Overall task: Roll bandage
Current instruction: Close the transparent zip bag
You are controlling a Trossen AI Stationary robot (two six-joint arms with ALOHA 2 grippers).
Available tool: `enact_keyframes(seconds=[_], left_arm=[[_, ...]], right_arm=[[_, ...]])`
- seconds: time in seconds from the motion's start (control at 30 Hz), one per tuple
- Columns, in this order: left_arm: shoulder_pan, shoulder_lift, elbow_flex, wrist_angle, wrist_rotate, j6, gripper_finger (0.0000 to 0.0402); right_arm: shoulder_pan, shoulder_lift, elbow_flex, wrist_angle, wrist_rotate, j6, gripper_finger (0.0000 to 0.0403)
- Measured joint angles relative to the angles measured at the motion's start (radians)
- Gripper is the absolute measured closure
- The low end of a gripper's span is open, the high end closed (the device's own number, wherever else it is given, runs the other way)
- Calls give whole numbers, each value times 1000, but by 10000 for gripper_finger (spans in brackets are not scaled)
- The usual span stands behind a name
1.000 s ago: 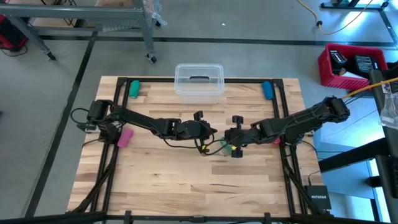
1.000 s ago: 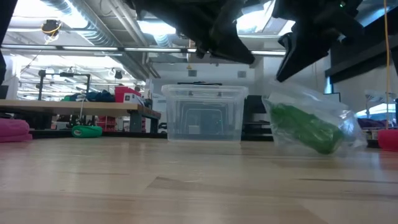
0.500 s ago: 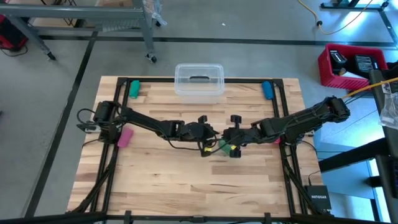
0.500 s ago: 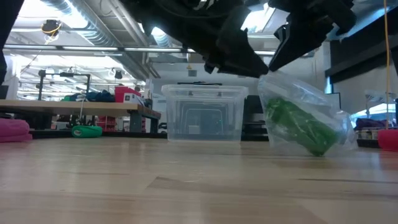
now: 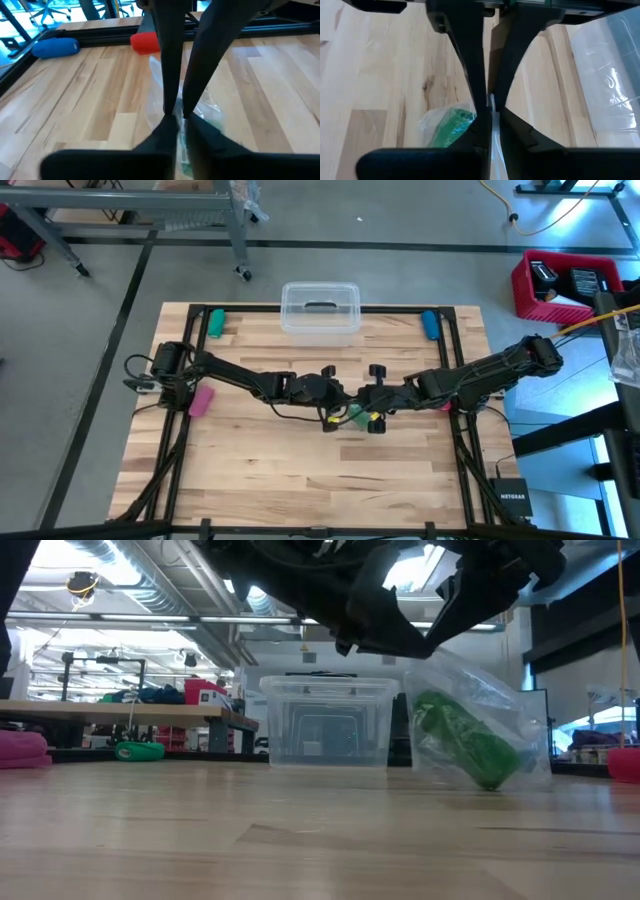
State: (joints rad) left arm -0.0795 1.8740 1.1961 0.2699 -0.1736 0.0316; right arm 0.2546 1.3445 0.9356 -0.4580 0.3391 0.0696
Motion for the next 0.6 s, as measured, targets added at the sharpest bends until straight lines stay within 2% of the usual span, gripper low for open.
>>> enact_keyframes(seconds=[0.13, 0.33, 0.6], left_arm=[[0, 0, 0, -1, 2, 14, 397], [-12, -7, 0, 2, -6, 48, 401], [-12, -42, 1, 14, -9, 60, 401]], right_arm=[[0, 0, 0, -8, 0, 0, 375], [0, -3, 5, -47, -12, 12, 375], [1, 0, -1, -207, -21, 54, 376]])
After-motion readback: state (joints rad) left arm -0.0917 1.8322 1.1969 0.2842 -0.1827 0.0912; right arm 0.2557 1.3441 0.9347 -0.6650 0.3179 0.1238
